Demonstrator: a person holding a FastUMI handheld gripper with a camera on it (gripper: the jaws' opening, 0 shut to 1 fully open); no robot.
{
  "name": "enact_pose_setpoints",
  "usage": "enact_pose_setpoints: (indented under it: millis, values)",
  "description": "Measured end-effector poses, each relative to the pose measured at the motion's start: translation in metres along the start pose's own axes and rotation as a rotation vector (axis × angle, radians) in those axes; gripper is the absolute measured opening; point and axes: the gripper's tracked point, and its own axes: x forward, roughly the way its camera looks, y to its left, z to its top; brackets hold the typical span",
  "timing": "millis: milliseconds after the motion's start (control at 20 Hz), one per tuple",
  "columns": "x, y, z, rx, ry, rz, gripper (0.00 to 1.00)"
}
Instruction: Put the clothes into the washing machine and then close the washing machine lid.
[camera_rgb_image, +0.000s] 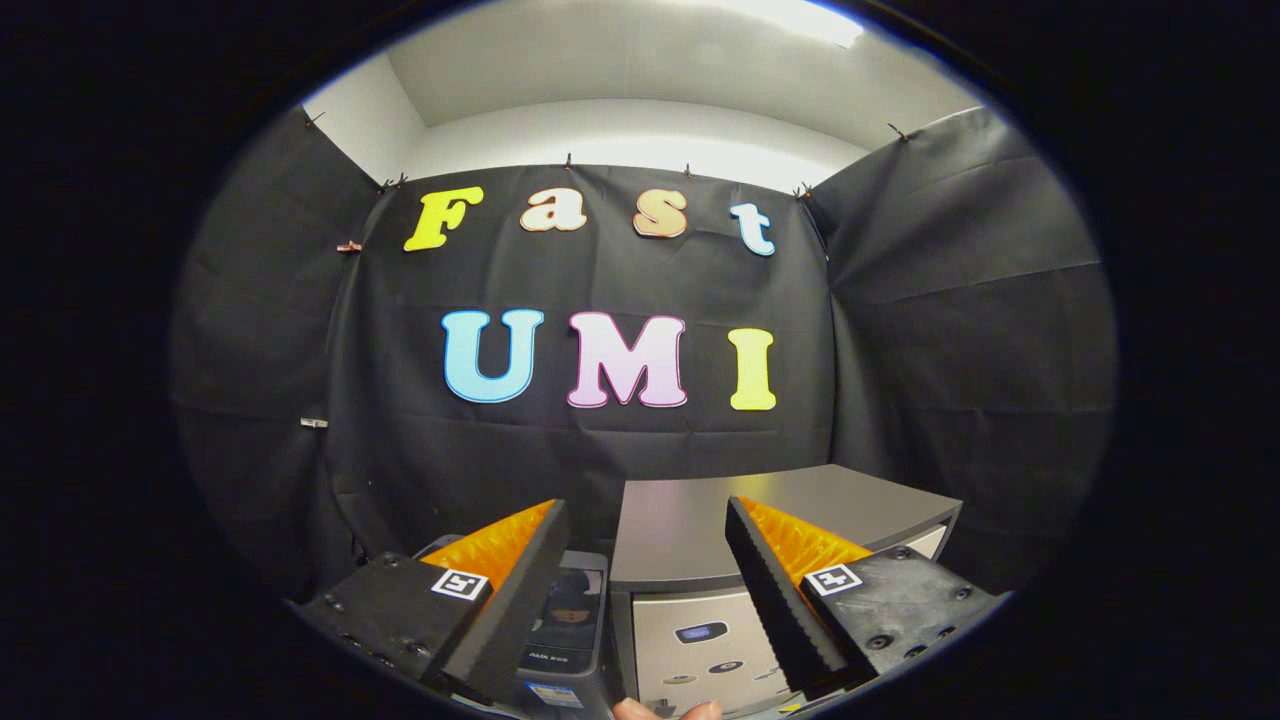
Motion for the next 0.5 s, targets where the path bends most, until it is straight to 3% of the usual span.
enact_pose_setpoints:
  millis: [500]
  values:
    - [0.0002, 0.0013, -0.0002, 0.004, -0.013, -0.002, 0.99]
